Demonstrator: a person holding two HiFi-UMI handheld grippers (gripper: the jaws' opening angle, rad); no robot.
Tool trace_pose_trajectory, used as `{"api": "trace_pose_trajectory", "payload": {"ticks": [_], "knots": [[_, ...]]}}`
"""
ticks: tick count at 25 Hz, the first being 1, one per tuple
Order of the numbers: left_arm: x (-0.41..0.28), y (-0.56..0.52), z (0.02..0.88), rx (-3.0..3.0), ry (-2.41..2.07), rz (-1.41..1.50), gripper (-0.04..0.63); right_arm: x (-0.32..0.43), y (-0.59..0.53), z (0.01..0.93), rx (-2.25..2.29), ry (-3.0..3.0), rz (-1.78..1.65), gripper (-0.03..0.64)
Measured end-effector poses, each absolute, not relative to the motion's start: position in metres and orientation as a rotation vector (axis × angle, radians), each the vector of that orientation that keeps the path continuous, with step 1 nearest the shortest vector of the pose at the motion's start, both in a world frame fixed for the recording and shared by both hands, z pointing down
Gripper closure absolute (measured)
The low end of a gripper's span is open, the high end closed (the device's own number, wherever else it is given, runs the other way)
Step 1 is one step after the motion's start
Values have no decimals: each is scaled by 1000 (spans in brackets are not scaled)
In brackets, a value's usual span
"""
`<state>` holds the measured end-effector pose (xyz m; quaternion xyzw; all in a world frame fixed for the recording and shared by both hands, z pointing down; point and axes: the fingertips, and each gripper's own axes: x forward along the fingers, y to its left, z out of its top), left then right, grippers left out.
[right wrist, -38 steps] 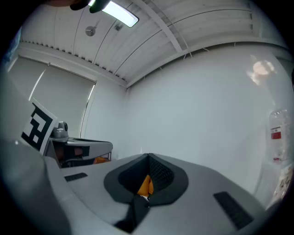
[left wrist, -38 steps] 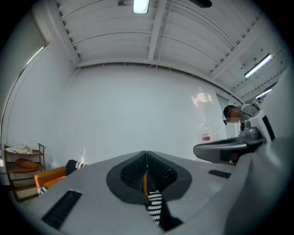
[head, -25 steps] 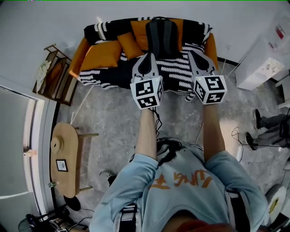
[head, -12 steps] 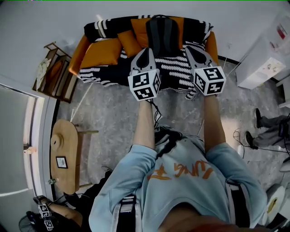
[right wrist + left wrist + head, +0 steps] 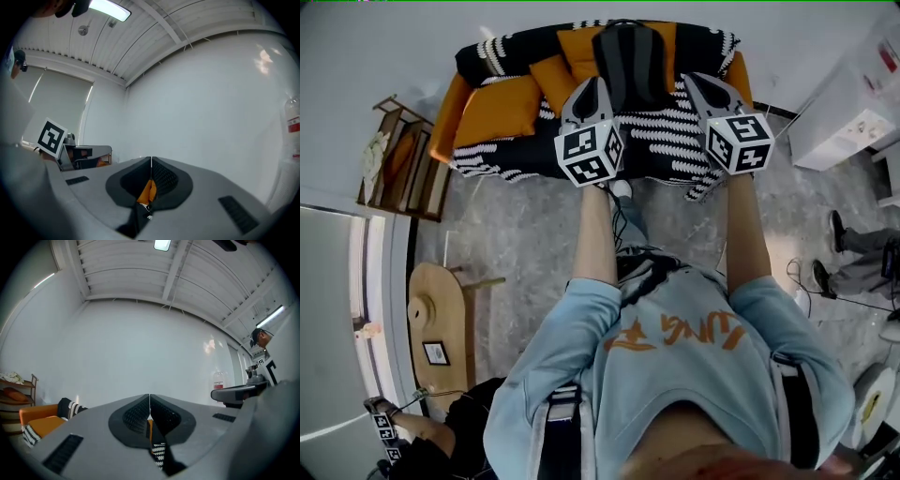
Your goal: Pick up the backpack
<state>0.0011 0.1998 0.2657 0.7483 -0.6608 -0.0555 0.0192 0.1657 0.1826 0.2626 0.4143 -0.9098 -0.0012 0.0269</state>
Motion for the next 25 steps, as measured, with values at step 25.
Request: {"api": "trace_pose_trajectory", "payload": {"ticks": [25], "knots": [[-140,-156,416,2169,-1687,-27,574,-26,-168,377,1110,-2730,357,589]]}}
